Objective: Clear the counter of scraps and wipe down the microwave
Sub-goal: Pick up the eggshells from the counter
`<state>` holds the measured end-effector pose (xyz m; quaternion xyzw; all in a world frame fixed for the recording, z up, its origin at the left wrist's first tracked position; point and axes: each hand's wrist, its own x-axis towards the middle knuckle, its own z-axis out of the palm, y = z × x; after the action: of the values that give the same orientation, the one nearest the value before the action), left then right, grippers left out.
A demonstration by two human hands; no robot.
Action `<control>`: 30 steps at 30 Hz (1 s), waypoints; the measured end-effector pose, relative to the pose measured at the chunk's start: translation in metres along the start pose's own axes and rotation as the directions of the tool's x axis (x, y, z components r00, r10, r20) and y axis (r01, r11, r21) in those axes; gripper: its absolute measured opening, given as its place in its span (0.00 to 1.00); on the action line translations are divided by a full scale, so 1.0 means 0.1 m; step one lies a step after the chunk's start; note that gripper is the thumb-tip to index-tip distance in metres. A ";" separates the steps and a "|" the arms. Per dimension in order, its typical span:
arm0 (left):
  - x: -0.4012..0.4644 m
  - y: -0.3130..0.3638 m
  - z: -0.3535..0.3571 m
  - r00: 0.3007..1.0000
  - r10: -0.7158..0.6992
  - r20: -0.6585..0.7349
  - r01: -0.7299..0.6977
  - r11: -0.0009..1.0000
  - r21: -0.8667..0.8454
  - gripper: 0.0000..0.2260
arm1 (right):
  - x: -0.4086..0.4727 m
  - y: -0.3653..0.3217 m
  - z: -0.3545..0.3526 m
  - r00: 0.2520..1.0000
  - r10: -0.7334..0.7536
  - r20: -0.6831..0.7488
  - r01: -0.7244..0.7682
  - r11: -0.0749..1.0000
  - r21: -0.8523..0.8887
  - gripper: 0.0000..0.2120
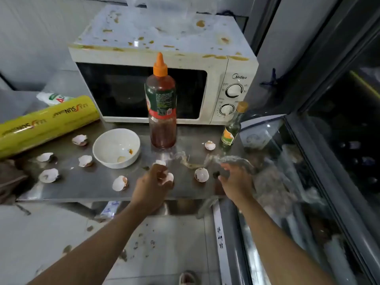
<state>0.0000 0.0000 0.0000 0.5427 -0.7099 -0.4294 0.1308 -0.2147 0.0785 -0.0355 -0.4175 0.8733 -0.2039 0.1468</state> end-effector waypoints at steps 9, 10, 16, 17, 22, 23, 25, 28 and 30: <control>0.09 -0.09 0.10 0.985 -0.035 -0.166 0.045 0.997 0.061 0.16 | 0.35 0.17 0.28 0.984 -0.166 0.064 0.177 0.947 -0.269 0.01; 0.10 -0.10 0.10 0.984 -0.050 -0.169 0.060 0.997 0.056 0.15 | 0.36 0.17 0.28 0.984 -0.170 0.058 0.179 0.949 -0.258 0.01; 0.11 -0.12 0.12 0.983 -0.109 -0.147 0.119 0.991 0.061 0.14 | 0.36 0.13 0.25 0.983 -0.176 0.059 0.184 0.963 -0.195 0.04; 0.11 -0.13 0.12 0.984 -0.108 -0.144 0.117 0.991 0.061 0.15 | 0.35 0.12 0.22 0.983 -0.180 0.028 0.182 0.970 -0.163 0.04; 0.08 -0.17 0.09 0.981 -0.100 -0.166 0.111 0.992 0.062 0.15 | 0.27 -0.08 0.15 0.955 -0.265 -0.133 0.280 0.954 0.107 0.06; 0.08 -0.19 0.08 0.980 -0.099 -0.170 0.110 0.992 0.058 0.15 | 0.25 -0.13 0.17 0.945 -0.300 -0.133 0.315 0.942 0.114 0.06; 0.06 -0.20 0.04 0.980 -0.091 -0.179 0.101 0.994 0.046 0.15 | 0.21 -0.20 0.23 0.934 -0.343 -0.094 0.351 0.934 0.074 0.06; 0.02 -0.23 -0.02 0.977 -0.075 -0.197 0.083 0.996 0.035 0.16 | 0.17 -0.21 0.33 0.941 -0.337 -0.038 0.336 0.942 -0.016 0.04; 0.00 -0.26 -0.06 0.974 -0.062 -0.218 0.072 0.997 0.037 0.16 | 0.15 -0.22 0.33 0.946 -0.318 -0.062 0.319 0.948 -0.002 0.04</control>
<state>0.0215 -0.0040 -0.0158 0.6126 -0.6822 -0.3557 0.1807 -0.1945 0.0462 -0.0553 -0.5460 0.7977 -0.2409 0.0867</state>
